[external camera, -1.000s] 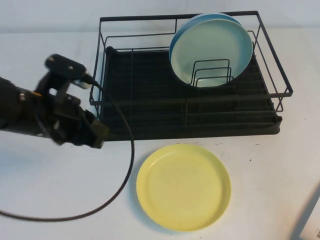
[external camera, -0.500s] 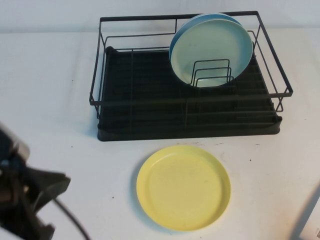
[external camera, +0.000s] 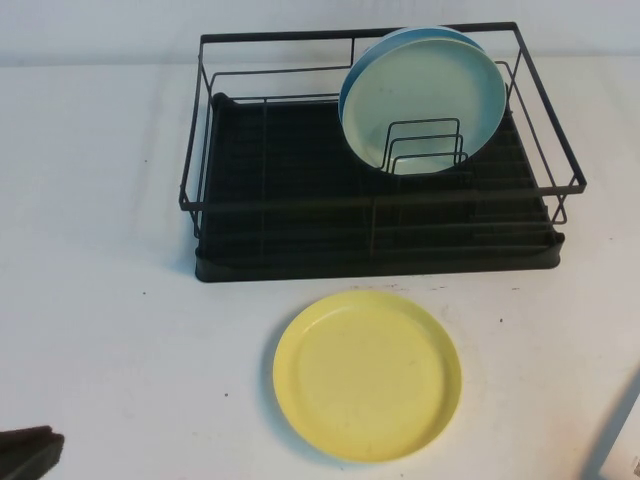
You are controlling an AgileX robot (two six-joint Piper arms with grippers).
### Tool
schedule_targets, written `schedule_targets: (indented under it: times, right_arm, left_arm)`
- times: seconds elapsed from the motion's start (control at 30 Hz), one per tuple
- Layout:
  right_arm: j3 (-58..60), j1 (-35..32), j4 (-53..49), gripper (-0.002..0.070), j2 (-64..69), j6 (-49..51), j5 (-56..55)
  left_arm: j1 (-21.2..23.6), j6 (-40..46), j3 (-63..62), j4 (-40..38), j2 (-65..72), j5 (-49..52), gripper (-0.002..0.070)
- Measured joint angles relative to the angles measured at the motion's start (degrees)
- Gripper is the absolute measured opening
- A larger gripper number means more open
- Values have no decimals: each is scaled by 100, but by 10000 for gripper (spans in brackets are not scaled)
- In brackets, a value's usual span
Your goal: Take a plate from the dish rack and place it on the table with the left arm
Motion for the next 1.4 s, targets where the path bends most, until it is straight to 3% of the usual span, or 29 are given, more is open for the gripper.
schedule_targets:
  times: [0.23,0.37,0.57,0.67,0.83,1.13,1.4]
  right_arm:
    - [0,0,50,-18,0,0,0]
    - [0,0,59,-18,0,0,0]
    - [0,0,80,-18,0,0,0]
    - [0,0,80,-18,0,0,0]
    - [0,0,93,-18,0,0,0]
    - [0,0,122,-18,0,0,0]
    - [0,0,149,-18,0,0,0]
  left_arm:
    - [0,-125,1709,-222,-1457,-2321,-1]
    - [0,-469,2619,166,-2360,-3182,-1]
    - [0,-2299,3378,1465,-2560,-3610,-1]
    - [0,-2772,3616,1837,-2560,-3838,-1]
    - [86,-2859,3660,2130,-2560,-3867,-1]
    - [894,-2528,3660,2133,-2560,-3627,-1]
    - [948,-2515,3660,2087,-2560,-3626,-1]
